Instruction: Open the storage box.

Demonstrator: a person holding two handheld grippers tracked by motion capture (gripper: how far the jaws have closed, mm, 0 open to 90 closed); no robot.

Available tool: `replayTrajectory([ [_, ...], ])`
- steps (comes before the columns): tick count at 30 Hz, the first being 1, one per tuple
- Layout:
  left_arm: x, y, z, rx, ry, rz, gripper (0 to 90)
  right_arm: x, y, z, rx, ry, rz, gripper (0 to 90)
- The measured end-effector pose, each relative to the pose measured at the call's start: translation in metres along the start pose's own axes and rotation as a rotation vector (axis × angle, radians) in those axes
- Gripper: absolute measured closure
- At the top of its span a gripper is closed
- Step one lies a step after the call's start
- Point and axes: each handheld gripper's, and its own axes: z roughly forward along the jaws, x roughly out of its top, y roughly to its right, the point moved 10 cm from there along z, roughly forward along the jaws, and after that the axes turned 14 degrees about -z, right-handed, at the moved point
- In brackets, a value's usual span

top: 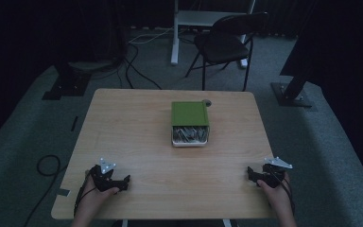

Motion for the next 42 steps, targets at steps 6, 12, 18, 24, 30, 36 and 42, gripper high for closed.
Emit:
replayTrajectory([
  [6, 0.0, 0.0, 0.0, 0.014, 0.002, -0.017, 2.2, 0.0, 0.0, 0.0, 0.0, 0.0, 0.0, 11.0],
  [12, -0.001, 0.0, 0.0, 0.014, 0.002, -0.017, 2.2, 0.0, 0.0, 0.0, 0.0, 0.0, 0.0, 11.0],
  [18, -0.003, 0.006, -0.001, -0.016, -0.004, 0.017, 2.3, 0.0, 0.0, 0.0, 0.0, 0.0, 0.0, 11.0],
  [24, -0.001, 0.017, 0.0, -0.053, 0.009, 0.065, 2.3, 0.0, 0.0, 0.0, 0.0, 0.0, 0.0, 11.0],
  [30, 0.007, 0.031, 0.001, -0.076, 0.046, 0.104, 2.3, 0.0, 0.0, 0.0, 0.0, 0.0, 0.0, 11.0],
  [36, 0.009, 0.044, 0.005, -0.065, 0.057, 0.177, 4.4, 0.0, 0.0, 0.0, 0.0, 0.0, 0.0, 11.0],
  [42, 0.013, 0.057, 0.008, -0.083, 0.061, 0.21, 4.4, 0.0, 0.0, 0.0, 0.001, 0.0, -0.001, 11.0],
])
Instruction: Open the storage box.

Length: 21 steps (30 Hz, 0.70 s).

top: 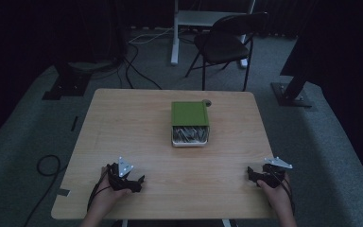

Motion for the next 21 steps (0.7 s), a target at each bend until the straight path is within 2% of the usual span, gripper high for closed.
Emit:
replayTrajectory([
  [3, 0.004, 0.005, 0.001, -0.012, 0.008, 0.012, 4.4, 0.0, 0.0, 0.0, 0.0, 0.0, 0.0, 11.0],
  [9, 0.012, 0.019, 0.006, -0.024, 0.018, 0.069, 4.4, 0.0, 0.0, 0.0, 0.0, 0.0, 0.0, 11.0],
  [11, 0.013, 0.021, 0.007, -0.028, 0.02, 0.077, 4.4, 0.0, 0.0, 0.0, -0.001, 0.001, 0.0, 11.0],
  [13, 0.016, 0.03, 0.01, -0.049, 0.014, 0.105, 4.4, 0.0, 0.0, 0.0, 0.0, 0.0, 0.001, 11.0],
  [21, 0.03, 0.047, 0.017, -0.054, 0.035, 0.177, 4.4, 0.0, 0.0, 0.0, 0.0, 0.0, 0.001, 11.0],
])
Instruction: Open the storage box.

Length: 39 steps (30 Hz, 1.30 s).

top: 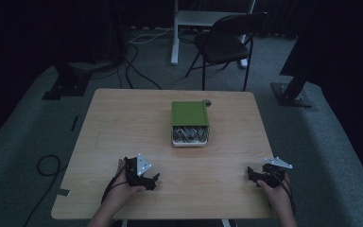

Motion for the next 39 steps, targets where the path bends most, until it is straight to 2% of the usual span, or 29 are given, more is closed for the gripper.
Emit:
replayTrajectory([
  [9, 0.021, 0.017, 0.01, -0.01, 0.047, 0.08, 4.4, 0.0, 0.0, 0.0, 0.0, 0.0, 0.0, 11.0],
  [15, 0.029, 0.024, 0.019, -0.015, 0.029, 0.132, 5.1, 0.0, 0.0, 0.0, 0.0, 0.0, 0.0, 11.0],
  [21, 0.04, 0.034, 0.026, -0.016, 0.049, 0.189, 5.2, 0.0, 0.0, 0.0, 0.0, 0.0, 0.0, 11.0],
  [28, 0.05, 0.04, 0.034, 0.007, 0.062, 0.267, 5.3, 0.0, 0.0, 0.0, 0.0, 0.0, 0.0, 11.0],
  [34, 0.057, 0.048, 0.041, -0.013, 0.062, 0.297, 6.3, 0.0, 0.0, 0.0, 0.0, 0.0, 0.0, 11.0],
  [39, 0.064, 0.054, 0.045, -0.01, 0.071, 0.364, 8.0, 0.0, 0.0, 0.0, 0.0, 0.001, 0.001, 11.0],
])
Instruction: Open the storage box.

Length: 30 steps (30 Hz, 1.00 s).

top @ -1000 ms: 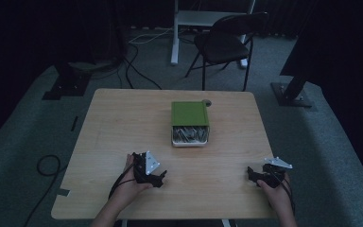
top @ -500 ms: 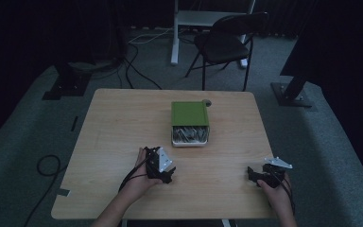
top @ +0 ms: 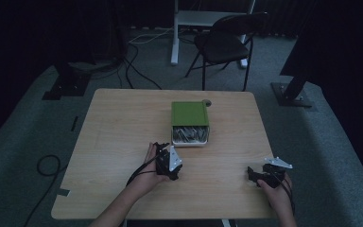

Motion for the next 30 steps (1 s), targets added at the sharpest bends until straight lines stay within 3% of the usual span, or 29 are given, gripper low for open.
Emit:
replayTrajectory([
  [4, 0.008, 0.003, 0.003, -0.003, 0.013, 0.043, 9.8, 0.0, 0.0, 0.0, 0.0, 0.0, 0.0, 11.0],
  [14, 0.014, -0.006, 0.014, 0.068, 0.011, 0.092, 23.3, 0.0, 0.001, -0.001, 0.011, 0.009, 0.015, 11.0],
  [20, 0.017, -0.007, 0.023, 0.087, 0.023, 0.176, 27.0, 0.0, 0.0, 0.0, 0.0, 0.0, 0.001, 11.0],
  [30, 0.02, -0.012, 0.036, 0.098, 0.04, 0.281, 47.7, 0.0, 0.0, 0.0, 0.003, 0.001, 0.002, 11.0],
])
